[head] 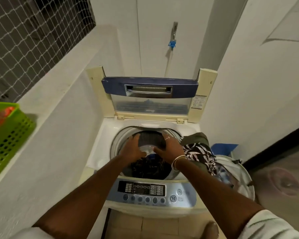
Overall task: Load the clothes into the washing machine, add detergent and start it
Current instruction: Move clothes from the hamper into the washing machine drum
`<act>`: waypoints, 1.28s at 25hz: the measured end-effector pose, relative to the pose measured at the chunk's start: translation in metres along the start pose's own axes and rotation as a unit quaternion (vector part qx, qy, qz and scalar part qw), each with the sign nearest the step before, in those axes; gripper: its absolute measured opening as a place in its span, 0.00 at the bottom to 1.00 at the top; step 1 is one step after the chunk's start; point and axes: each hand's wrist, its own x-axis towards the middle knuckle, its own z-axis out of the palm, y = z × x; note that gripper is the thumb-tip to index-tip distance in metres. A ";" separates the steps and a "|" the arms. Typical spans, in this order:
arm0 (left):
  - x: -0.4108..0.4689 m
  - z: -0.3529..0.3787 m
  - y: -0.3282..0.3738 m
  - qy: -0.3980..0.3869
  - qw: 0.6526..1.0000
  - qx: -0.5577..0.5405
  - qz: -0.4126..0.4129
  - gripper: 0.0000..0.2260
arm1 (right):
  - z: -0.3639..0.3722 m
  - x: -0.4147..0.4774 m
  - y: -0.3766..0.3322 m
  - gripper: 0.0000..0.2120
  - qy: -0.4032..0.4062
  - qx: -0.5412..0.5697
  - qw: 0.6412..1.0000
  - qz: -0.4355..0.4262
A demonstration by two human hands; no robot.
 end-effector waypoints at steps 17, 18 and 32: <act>0.074 0.143 0.148 -0.199 0.946 0.190 0.169 0.58 | -0.092 -0.045 0.175 0.59 -0.112 0.186 0.961 0.170; 0.074 0.143 0.151 -0.193 0.950 0.183 0.164 0.56 | -0.091 -0.045 0.176 0.54 -0.110 0.179 0.964 0.165; 0.022 0.028 0.105 0.067 0.979 -0.083 0.174 0.10 | -0.084 -0.007 0.022 0.19 0.087 0.174 0.980 -0.036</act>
